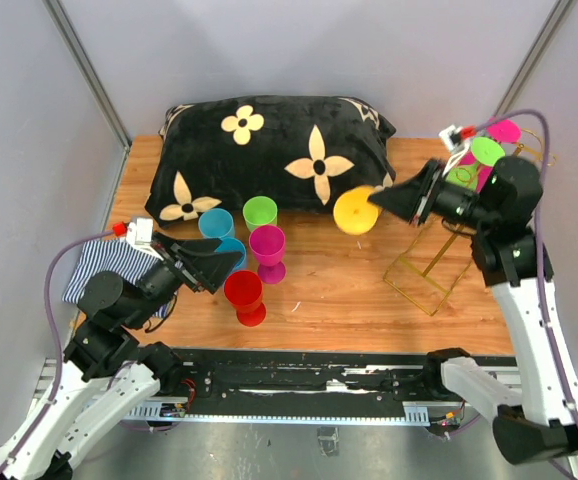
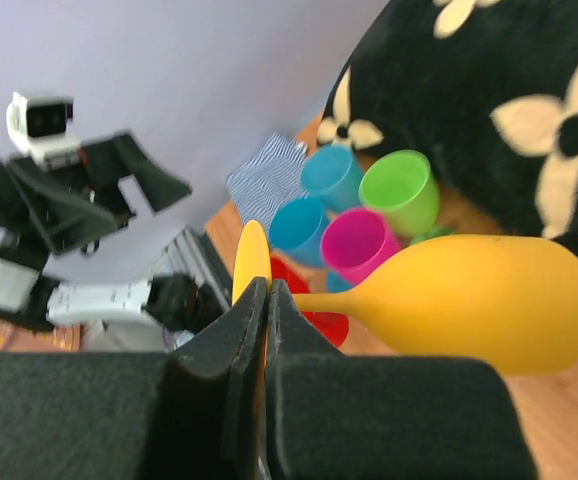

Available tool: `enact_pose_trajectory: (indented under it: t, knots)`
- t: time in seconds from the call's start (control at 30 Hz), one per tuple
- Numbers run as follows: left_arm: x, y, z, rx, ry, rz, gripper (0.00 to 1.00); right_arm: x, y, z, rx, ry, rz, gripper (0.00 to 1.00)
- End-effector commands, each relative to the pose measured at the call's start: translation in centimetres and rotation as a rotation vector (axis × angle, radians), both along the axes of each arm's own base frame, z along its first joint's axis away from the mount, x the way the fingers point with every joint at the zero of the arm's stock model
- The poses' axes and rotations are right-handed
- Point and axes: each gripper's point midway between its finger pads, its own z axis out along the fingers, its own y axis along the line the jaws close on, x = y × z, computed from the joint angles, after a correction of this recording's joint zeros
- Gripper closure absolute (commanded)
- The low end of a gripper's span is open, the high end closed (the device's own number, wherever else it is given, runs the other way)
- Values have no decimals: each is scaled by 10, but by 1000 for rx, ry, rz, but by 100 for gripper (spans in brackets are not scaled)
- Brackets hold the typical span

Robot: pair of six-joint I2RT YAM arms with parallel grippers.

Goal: Take the wine glass off the wine glass rack
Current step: Pick up the wine glass from the wine rack, then place the wine glass at the center of the board.

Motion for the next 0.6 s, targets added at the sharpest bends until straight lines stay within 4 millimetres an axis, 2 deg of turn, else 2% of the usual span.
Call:
enact_pose_trajectory:
  t: [0.0,0.17,0.27,0.47,0.57]
  knots:
    - [-19,-22,27,-133,-98,-170,0,-38,17,-25,-47,-92,57,99]
    - [-23,-54,28,-205,-98,-352,2,-62,28,-44,-31,-48,84,99]
    - [-22,-74,21,-202,-60,-443,3,-73,32,-55,-30,-47,98,99]
    - [-31,-121,17,-137,-50,-498,1,-82,33,-72,-42,-29,112,99]
    - [-27,-139,10,-118,-22,-511,1,-84,33,-75,-47,-28,115,99]
